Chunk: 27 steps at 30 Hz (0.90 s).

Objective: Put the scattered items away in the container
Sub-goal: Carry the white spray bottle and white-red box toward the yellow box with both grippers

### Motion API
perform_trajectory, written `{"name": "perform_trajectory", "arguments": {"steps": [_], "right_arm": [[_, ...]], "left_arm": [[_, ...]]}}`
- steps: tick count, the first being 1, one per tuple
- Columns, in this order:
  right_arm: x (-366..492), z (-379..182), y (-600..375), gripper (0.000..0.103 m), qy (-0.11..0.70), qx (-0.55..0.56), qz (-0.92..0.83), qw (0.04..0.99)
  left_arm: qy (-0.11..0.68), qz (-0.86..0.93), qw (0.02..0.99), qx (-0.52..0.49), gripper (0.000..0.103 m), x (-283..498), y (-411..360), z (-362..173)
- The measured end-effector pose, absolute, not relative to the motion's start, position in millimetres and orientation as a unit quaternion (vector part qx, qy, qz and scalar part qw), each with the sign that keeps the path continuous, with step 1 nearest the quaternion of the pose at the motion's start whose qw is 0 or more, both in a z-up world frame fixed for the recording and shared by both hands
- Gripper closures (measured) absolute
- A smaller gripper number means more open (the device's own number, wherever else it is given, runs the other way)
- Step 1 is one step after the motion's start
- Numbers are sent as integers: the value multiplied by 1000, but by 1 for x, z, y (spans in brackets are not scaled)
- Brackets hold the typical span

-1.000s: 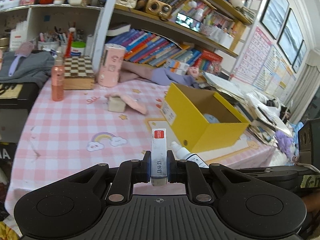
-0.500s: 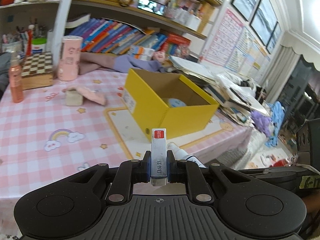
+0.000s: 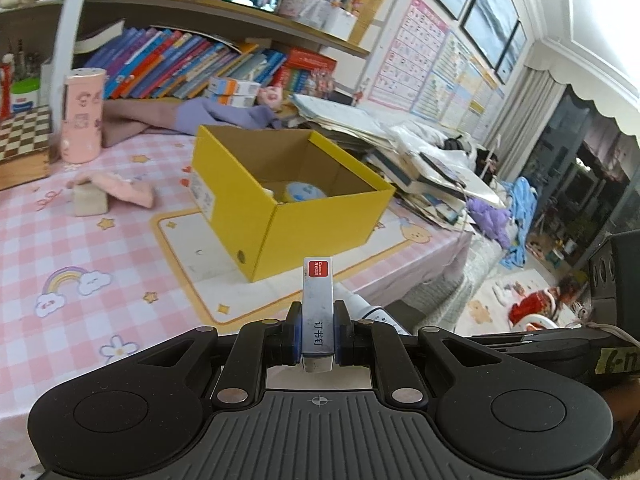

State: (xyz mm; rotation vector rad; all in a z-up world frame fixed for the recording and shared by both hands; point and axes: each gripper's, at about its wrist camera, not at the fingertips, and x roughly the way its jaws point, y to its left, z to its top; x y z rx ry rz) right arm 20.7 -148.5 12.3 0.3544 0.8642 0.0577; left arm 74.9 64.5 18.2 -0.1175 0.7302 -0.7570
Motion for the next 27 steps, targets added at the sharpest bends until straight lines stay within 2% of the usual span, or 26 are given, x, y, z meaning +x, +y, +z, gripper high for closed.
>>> {"name": "perform_trajectory", "arguments": {"steps": [27], "right_arm": [[50, 12, -198, 73, 417, 173, -12, 892]], "left_arm": [[350, -410, 842, -36, 90, 109, 0, 17]]}}
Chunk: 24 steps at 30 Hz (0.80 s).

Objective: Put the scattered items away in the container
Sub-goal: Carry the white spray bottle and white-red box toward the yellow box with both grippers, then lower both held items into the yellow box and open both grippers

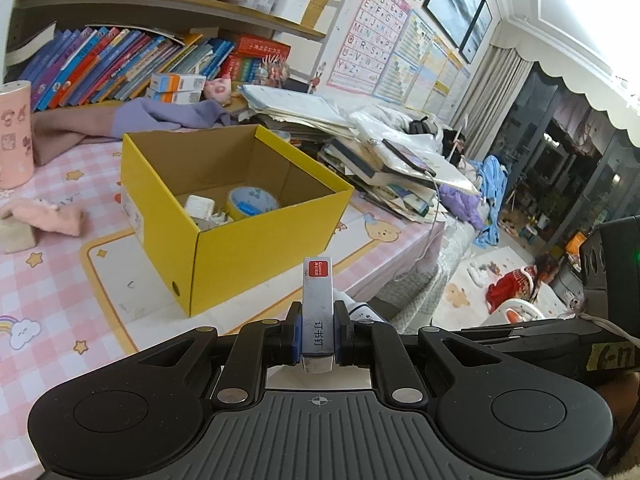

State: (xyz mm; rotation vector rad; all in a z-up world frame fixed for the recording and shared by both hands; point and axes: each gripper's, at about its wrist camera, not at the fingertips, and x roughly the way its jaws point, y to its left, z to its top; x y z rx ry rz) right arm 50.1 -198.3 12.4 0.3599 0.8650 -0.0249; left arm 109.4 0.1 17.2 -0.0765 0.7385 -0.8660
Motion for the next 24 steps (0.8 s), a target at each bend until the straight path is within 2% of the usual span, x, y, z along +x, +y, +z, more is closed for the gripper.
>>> {"name": "perform_trajectory", "arguments": {"steps": [24], "right_arm": [[115, 38, -244, 73, 357, 155, 14, 921]], "left_arm": [[297, -396, 869, -9, 90, 159, -43, 44]]}}
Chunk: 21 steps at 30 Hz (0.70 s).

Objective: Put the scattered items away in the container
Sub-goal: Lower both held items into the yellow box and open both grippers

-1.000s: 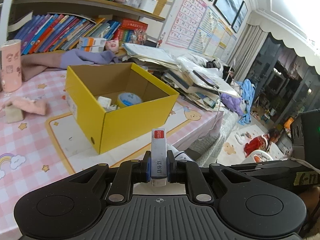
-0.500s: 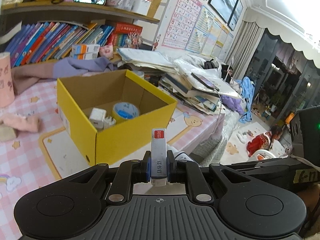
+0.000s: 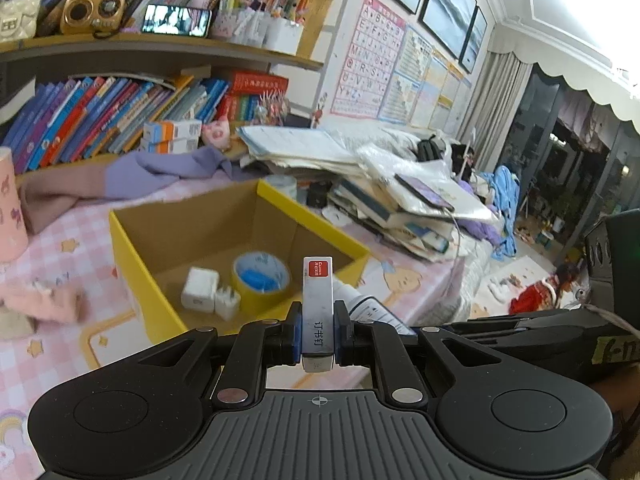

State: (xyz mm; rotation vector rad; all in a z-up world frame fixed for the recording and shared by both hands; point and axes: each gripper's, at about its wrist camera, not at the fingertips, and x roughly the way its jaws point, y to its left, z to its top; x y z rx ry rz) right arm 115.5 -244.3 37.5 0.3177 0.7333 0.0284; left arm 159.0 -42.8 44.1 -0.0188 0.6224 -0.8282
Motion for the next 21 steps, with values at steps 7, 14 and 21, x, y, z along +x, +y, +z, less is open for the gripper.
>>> {"name": "perform_trajectory", "arguments": {"steps": [7, 14, 21], "right_arm": [[154, 46, -261, 73, 345, 143, 43, 927], [203, 41, -274, 73, 349, 126, 77, 926], [265, 22, -277, 73, 373, 85, 113, 917]], "left_arm": [[290, -370, 882, -12, 90, 182, -57, 49], [298, -324, 898, 0, 90, 214, -79, 39], [320, -281, 904, 34, 90, 244, -102, 19]]}}
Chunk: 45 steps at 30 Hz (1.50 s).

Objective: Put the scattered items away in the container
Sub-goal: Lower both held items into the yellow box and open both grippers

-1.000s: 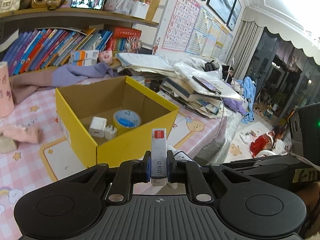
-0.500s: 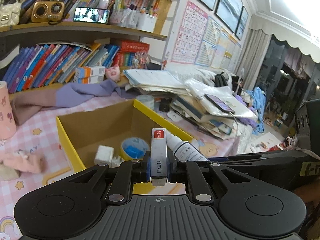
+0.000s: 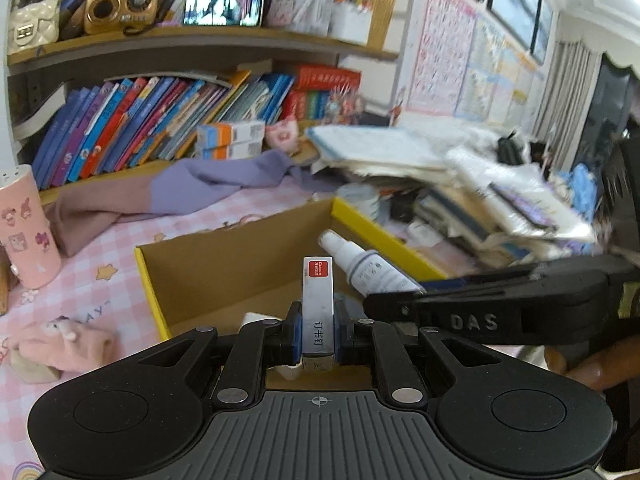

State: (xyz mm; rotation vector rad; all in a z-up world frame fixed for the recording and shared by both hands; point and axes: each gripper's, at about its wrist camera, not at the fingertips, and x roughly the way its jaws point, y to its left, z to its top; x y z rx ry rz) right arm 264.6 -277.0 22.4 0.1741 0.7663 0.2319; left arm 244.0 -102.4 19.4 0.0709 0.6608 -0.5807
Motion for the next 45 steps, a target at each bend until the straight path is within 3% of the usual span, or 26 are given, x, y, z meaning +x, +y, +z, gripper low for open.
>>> {"name": "perform_trajectory", "arguments": {"steps": [11, 23, 35, 37, 45], "right_arm": [[319, -20, -269, 73, 449, 47, 163, 877], [330, -34, -265, 72, 471, 12, 184, 863], [316, -10, -276, 61, 414, 33, 167, 894], [310, -2, -276, 59, 400, 34, 164, 901], [278, 18, -275, 45, 353, 21, 145, 924]], "left_arm": [[374, -232, 897, 45, 90, 264, -114, -13], [404, -199, 891, 66, 89, 268, -121, -28], [363, -185, 910, 73, 61, 251, -119, -8], [352, -181, 916, 70, 52, 246, -116, -2], [322, -169, 931, 42, 39, 226, -98, 19]]}}
